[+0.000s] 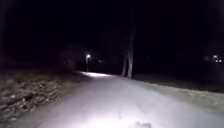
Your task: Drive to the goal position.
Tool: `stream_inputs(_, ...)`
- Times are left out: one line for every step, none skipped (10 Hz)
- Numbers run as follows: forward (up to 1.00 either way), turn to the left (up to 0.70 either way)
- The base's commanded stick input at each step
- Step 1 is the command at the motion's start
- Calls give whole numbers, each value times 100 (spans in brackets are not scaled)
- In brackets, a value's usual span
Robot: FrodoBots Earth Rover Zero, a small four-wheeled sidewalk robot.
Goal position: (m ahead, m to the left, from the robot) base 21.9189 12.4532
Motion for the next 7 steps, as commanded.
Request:
stream_inputs(45,0)
stream_inputs(45,0)
stream_inputs(45,0)
stream_inputs(45,0)
stream_inputs(45,0)
stream_inputs(45,0)
stream_inputs(45,0)
